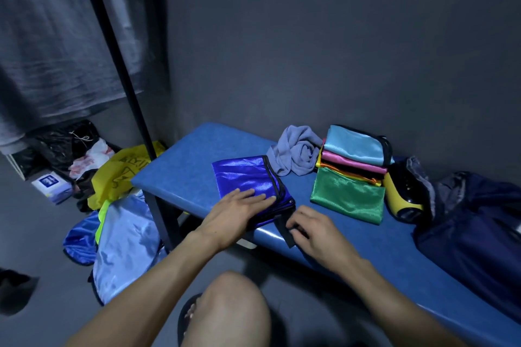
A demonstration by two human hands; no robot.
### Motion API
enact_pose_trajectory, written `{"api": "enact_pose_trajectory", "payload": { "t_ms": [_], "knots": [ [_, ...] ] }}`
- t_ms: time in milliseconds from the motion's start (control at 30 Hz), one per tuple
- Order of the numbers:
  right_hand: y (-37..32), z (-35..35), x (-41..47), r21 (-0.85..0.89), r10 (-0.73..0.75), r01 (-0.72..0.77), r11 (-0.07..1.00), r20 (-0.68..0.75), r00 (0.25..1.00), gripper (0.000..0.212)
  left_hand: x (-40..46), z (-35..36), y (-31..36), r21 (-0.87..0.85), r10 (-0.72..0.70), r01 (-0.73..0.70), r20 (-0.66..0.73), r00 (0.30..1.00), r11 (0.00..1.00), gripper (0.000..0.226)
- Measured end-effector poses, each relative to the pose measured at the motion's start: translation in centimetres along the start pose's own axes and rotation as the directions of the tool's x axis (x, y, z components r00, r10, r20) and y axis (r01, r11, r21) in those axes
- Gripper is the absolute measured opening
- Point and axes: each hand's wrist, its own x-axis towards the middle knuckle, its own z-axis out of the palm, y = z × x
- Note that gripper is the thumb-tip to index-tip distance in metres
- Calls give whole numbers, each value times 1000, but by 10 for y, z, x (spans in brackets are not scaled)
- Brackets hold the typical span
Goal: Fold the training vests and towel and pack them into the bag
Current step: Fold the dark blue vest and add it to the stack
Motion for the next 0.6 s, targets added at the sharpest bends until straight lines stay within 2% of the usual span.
{"api": "enact_pose_trajectory", "payload": {
  "t_ms": [67, 167, 333, 500, 533, 600],
  "knots": [
    [-3, 1, -4, -8, -18, 18, 1000, -35, 999, 9, 3, -6, 11, 5, 37, -37, 59, 998, 999, 71],
    [-6, 5, -14, -43, -69, 68, 997, -17, 998, 6, 6, -9, 23, -13, 53, -52, 71, 996, 999, 62],
    [-8, 10, -25, -204, -97, 115, 972, 97, 991, 27, 6, -5, 25, 7, 48, -49, 109, 993, 999, 69],
    [-12, 20, -26, -277, -143, 132, 952, -22, 989, 11, 1, -12, 30, 2, 74, -75, 126, 989, 997, 78],
    [-13, 19, -24, -308, -161, 145, 940, -28, 987, 10, 0, -12, 30, -1, 81, -81, 120, 989, 997, 78],
    [-18, 11, -17, -368, -190, 179, 912, 7, 982, 22, 1, -9, 28, -4, 99, -100, 120, 988, 995, 79]
  ]
}}
